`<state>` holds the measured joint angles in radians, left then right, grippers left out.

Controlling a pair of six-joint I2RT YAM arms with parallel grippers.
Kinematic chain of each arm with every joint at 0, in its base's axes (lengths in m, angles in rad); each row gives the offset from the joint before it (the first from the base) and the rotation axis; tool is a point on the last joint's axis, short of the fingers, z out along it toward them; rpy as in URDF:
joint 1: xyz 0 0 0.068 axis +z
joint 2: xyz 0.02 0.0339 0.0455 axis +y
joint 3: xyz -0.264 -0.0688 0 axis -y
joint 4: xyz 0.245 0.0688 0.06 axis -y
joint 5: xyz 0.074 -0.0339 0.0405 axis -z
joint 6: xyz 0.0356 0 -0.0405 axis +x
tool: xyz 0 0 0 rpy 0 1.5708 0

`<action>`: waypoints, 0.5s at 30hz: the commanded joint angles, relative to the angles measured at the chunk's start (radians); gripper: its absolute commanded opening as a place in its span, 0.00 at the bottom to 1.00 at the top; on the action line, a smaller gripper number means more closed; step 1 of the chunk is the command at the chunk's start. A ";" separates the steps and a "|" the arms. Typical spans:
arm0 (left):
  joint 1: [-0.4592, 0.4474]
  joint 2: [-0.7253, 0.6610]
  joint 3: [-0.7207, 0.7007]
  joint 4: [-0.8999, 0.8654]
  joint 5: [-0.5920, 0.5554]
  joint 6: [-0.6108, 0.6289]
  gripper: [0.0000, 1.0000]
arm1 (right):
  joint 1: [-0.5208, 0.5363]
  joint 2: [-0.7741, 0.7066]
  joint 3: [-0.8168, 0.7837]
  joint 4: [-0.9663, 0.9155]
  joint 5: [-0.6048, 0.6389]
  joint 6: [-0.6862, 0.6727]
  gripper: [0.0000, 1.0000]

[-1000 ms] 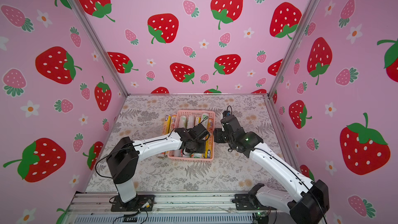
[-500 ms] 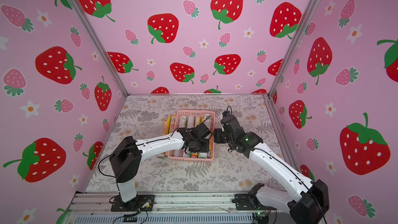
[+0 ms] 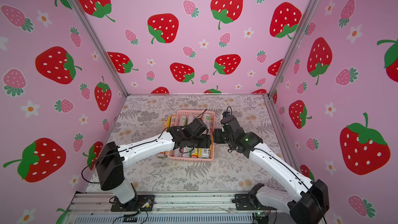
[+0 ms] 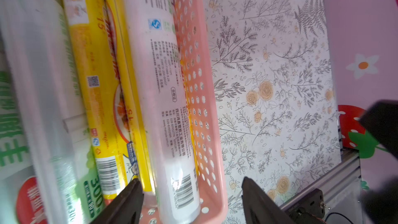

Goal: Put the plastic wrap into the basket
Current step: Place the plastic wrap in the basket, then pick up the plastic wrap from the center of the board.

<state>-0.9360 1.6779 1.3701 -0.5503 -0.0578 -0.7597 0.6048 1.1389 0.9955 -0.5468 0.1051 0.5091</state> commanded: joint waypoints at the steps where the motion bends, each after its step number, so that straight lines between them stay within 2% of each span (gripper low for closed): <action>1: 0.024 -0.066 -0.021 -0.118 -0.122 0.048 0.80 | -0.006 0.007 -0.005 0.016 0.007 0.006 0.65; 6: 0.134 -0.161 -0.084 -0.230 -0.223 0.061 0.82 | 0.001 0.060 0.050 -0.016 0.011 -0.014 0.66; 10: 0.300 -0.248 -0.199 -0.233 -0.198 0.095 0.77 | 0.057 0.125 0.100 -0.039 0.060 -0.039 0.66; 15: 0.508 -0.313 -0.284 -0.220 -0.151 0.162 0.77 | 0.099 0.221 0.152 -0.030 0.062 -0.058 0.65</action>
<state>-0.4919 1.3952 1.1034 -0.7406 -0.2237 -0.6552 0.6876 1.3285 1.1088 -0.5629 0.1440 0.4759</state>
